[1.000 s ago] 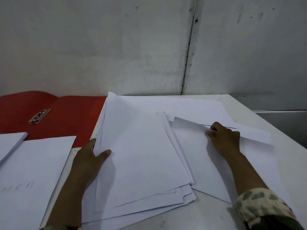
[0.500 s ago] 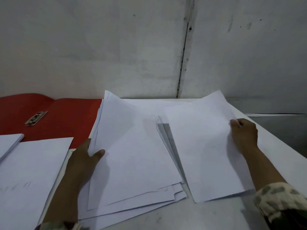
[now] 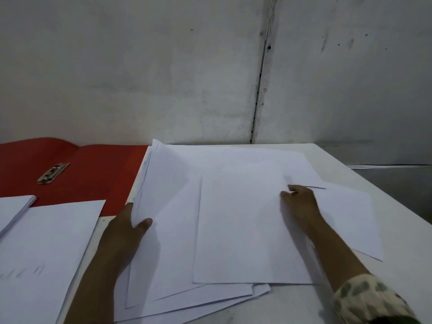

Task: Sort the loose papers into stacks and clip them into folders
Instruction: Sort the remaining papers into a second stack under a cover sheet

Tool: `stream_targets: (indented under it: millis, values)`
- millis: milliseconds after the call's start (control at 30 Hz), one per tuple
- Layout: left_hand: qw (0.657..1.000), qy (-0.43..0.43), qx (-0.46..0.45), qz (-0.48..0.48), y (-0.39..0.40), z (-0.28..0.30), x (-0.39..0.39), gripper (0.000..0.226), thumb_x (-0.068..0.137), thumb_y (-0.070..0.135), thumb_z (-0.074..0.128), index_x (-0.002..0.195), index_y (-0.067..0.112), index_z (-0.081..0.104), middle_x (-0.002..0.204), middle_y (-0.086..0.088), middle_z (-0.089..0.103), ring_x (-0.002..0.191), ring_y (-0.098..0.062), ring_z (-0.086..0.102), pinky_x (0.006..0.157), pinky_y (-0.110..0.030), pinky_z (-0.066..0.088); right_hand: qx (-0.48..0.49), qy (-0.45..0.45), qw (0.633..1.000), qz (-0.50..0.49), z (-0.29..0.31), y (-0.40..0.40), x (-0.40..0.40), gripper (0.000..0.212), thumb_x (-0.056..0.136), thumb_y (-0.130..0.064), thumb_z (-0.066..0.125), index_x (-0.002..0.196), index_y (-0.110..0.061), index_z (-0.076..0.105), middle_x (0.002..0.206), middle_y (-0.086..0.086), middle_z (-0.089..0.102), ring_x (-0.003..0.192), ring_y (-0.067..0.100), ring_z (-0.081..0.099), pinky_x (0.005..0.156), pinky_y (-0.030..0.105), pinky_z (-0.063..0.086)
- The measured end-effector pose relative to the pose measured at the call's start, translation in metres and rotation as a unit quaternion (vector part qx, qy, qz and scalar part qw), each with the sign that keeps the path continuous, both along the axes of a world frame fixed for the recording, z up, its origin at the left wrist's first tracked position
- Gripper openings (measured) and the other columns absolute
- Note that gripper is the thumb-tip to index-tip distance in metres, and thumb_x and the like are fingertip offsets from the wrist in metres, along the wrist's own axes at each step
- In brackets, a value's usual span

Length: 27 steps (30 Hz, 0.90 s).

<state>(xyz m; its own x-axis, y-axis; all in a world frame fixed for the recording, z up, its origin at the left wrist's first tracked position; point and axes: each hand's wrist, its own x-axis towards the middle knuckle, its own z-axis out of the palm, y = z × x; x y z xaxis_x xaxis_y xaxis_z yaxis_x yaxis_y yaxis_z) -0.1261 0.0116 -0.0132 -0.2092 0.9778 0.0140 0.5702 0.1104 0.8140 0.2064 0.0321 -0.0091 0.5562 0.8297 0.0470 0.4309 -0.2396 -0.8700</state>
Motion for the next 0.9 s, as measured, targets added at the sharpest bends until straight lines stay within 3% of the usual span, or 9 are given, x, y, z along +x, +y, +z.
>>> stream_targets:
  millis: [67, 133, 267, 367, 467, 633, 700, 767, 900]
  values:
    - [1.000, 0.003, -0.004, -0.002, 0.001, 0.000, 0.001, 0.047, 0.090, 0.022, 0.056, 0.134, 0.011, 0.042, 0.129, -0.014, 0.055, 0.117, -0.036, 0.051, 0.097, -0.046, 0.042, -0.009, 0.017, 0.999, 0.034, -0.004, 0.003, -0.017, 0.025, 0.083, -0.009, 0.055, 0.106, -0.009, 0.066, 0.083, 0.008, 0.061, 0.077, 0.023, 0.056, 0.071, 0.027, 0.041]
    - [1.000, 0.009, -0.008, -0.001, 0.001, 0.000, 0.001, 0.047, 0.092, 0.023, 0.053, 0.135, 0.010, 0.041, 0.132, -0.014, 0.054, 0.119, -0.035, 0.050, 0.099, -0.045, 0.040, -0.007, 0.008, 0.999, 0.053, -0.005, 0.004, -0.031, 0.039, 0.086, -0.009, 0.056, 0.124, -0.004, 0.056, 0.093, 0.008, 0.057, 0.087, 0.025, 0.056, 0.076, 0.024, 0.038]
    - [0.999, 0.031, -0.024, 0.002, 0.001, 0.001, 0.005, 0.052, 0.095, 0.025, 0.046, 0.142, 0.007, 0.032, 0.143, -0.015, 0.041, 0.131, -0.034, 0.039, 0.107, -0.043, 0.031, -0.003, -0.012, 0.997, 0.077, -0.008, 0.008, -0.056, 0.032, 0.086, -0.007, 0.054, 0.115, 0.008, 0.057, 0.107, 0.023, 0.062, 0.105, 0.038, 0.057, 0.080, 0.033, 0.043]
    - [0.998, 0.044, -0.034, 0.014, 0.001, 0.000, 0.004, 0.054, 0.096, 0.026, 0.043, 0.143, 0.006, 0.028, 0.148, -0.016, 0.035, 0.135, -0.033, 0.033, 0.110, -0.042, 0.027, -0.014, -0.020, 0.992, 0.121, -0.014, 0.011, -0.070, 0.032, 0.089, -0.012, 0.053, 0.119, -0.003, 0.057, 0.111, 0.008, 0.058, 0.105, 0.021, 0.053, 0.081, 0.023, 0.033]
    - [0.998, 0.056, -0.035, 0.017, 0.003, 0.000, 0.002, 0.053, 0.096, 0.030, 0.040, 0.142, 0.005, 0.031, 0.146, -0.017, 0.038, 0.134, -0.034, 0.036, 0.109, -0.042, 0.028, -0.018, -0.019, 0.989, 0.145, -0.011, 0.008, -0.077, 0.044, 0.092, -0.018, 0.052, 0.136, -0.011, 0.046, 0.137, 0.006, 0.051, 0.127, 0.021, 0.046, 0.096, 0.024, 0.034]
    - [0.997, 0.049, -0.059, 0.014, 0.003, 0.001, 0.004, 0.057, 0.095, 0.040, 0.036, 0.142, 0.007, 0.032, 0.147, -0.015, 0.037, 0.134, -0.033, 0.035, 0.109, -0.044, 0.027, -0.028, -0.107, 0.984, 0.139, -0.009, 0.001, -0.076, 0.017, 0.092, -0.027, 0.048, 0.087, -0.013, 0.056, 0.085, 0.005, 0.059, 0.088, 0.028, 0.053, 0.080, 0.036, 0.042]
    - [0.996, 0.049, -0.069, 0.005, 0.003, 0.002, 0.005, 0.058, 0.096, 0.041, 0.035, 0.142, 0.007, 0.031, 0.148, -0.014, 0.034, 0.136, -0.032, 0.033, 0.110, -0.042, 0.025, -0.067, -0.151, 0.970, 0.177, -0.011, 0.001, -0.082, 0.036, 0.094, -0.032, 0.045, 0.122, -0.009, 0.052, 0.121, 0.011, 0.059, 0.115, 0.028, 0.051, 0.098, 0.034, 0.036]
    - [0.996, 0.040, -0.075, -0.005, 0.004, 0.004, 0.005, 0.058, 0.096, 0.040, 0.034, 0.143, 0.006, 0.030, 0.150, -0.013, 0.031, 0.138, -0.030, 0.029, 0.112, -0.041, 0.022, -0.088, -0.168, 0.956, 0.222, -0.014, 0.004, -0.086, 0.058, 0.094, -0.037, 0.046, 0.144, -0.012, 0.029, 0.146, 0.008, 0.040, 0.135, 0.024, 0.035, 0.108, 0.030, 0.026]
    - [0.996, 0.002, -0.090, -0.013, 0.006, 0.007, 0.002, 0.060, 0.095, 0.042, 0.035, 0.145, 0.011, 0.025, 0.152, -0.010, 0.027, 0.140, -0.029, 0.026, 0.112, -0.043, 0.021, -0.095, -0.196, 0.952, 0.217, -0.012, 0.009, -0.085, 0.078, 0.090, -0.045, 0.052, 0.149, -0.014, 0.011, 0.150, 0.006, 0.032, 0.137, 0.024, 0.029, 0.109, 0.032, 0.023]
